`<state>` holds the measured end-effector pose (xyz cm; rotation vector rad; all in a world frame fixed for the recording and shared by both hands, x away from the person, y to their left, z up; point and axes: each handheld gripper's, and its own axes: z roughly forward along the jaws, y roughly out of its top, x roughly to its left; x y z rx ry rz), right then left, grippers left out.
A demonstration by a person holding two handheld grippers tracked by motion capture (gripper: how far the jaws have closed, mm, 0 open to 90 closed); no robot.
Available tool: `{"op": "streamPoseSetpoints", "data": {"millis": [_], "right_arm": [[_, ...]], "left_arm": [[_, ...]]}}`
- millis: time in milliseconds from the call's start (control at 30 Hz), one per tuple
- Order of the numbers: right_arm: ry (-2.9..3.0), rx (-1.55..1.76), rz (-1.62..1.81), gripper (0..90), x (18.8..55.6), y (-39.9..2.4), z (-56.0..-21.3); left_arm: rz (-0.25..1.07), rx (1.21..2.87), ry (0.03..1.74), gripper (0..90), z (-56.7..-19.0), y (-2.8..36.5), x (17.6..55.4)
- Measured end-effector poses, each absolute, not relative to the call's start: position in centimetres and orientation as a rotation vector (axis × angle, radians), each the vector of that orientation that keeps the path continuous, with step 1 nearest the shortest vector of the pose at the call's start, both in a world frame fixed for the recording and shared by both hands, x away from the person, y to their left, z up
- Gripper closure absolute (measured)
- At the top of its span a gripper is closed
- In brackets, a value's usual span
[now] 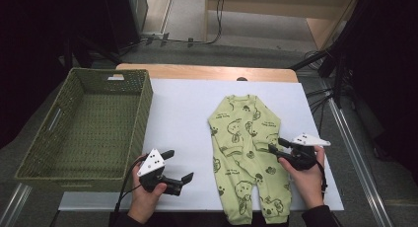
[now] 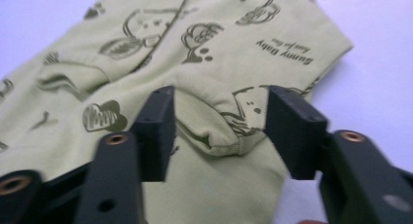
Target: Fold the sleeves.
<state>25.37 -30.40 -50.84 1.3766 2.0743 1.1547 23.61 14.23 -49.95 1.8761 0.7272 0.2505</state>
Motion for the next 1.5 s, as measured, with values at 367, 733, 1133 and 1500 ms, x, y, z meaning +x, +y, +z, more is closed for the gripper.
{"op": "streamPoseSetpoints", "data": {"millis": [367, 733, 1133, 1500], "right_arm": [[1.936, 1.410, 1.274, 12.7, 21.5, -33.2, -50.2], [1.890, 1.443, 1.307, 0.0, 18.9, -35.2, -50.6], [1.867, 1.458, 1.290, 0.0, 17.7, -36.6, -51.2], [1.896, 1.440, 1.279, 0.0, 17.3, -36.7, -51.8]], "left_arm": [[0.253, 1.880, 0.723, 0.0, -49.9, 14.2, 23.6], [0.266, 1.888, 0.719, 0.0, -49.7, 14.2, 23.5], [0.246, 1.900, 0.696, 0.0, -48.9, 12.7, 23.7], [0.246, 1.903, 0.675, 0.0, -47.6, 11.3, 24.6]]}}
